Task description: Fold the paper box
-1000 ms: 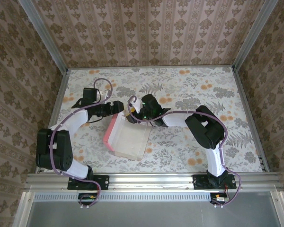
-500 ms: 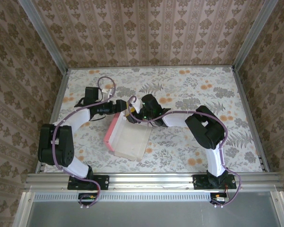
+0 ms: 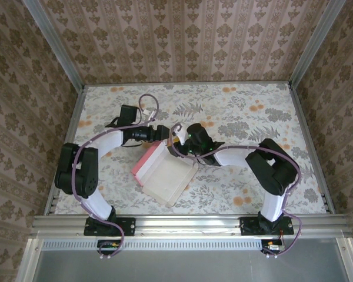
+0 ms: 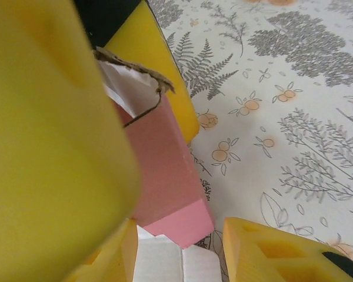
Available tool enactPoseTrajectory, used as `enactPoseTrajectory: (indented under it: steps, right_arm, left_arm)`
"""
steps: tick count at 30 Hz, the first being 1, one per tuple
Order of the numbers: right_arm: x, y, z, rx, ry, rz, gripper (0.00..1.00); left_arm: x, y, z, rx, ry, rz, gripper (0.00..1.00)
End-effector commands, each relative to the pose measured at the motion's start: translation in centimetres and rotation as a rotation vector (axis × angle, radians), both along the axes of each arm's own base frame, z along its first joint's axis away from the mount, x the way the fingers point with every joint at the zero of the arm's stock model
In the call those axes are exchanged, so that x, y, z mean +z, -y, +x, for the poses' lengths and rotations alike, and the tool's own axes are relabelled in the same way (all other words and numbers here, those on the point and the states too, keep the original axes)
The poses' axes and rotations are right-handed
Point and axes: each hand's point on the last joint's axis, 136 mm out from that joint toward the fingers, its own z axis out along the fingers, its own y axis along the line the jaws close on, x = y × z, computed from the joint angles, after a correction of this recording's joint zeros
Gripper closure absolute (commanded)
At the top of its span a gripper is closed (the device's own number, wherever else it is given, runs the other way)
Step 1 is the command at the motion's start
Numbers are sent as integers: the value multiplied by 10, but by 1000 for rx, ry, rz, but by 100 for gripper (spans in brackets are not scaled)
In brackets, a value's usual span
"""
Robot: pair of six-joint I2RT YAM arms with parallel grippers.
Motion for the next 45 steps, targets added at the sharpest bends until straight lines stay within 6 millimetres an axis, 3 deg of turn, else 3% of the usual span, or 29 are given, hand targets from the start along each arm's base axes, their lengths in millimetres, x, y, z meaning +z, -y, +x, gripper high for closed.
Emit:
enactPoseTrajectory:
  steps: [1, 8, 15, 20, 22, 25, 30, 36, 45]
  right_arm:
    - [22, -14, -28, 93, 51, 35, 56]
    - [25, -1, -42, 120, 37, 20, 58]
    - [33, 16, -40, 129, 6, 54, 58]
    - [56, 30, -30, 82, -49, 96, 62]
    - [68, 34, -23, 21, -62, 102, 71]
    - [80, 34, -19, -9, -127, 80, 82]
    - [92, 32, -8, -90, -167, 85, 80]
    - [93, 23, 0, -133, -215, 47, 80]
    - [75, 13, 2, -146, -304, -32, 79]
  left_arm:
    - [26, 5, 10, -14, 82, -33, 17]
    - [29, -20, 14, 66, 105, 88, 16]
    - [40, -42, 10, 153, 113, 176, 17]
    - [27, -65, 2, 249, 78, 322, 22]
    - [21, -73, -3, 273, 68, 358, 23]
    - [19, -78, -14, 287, 71, 375, 27]
    - [20, -76, -41, 234, 118, 453, 26]
    - [16, -88, -64, 248, 110, 566, 26]
    - [60, -64, -116, 208, 214, 565, 28]
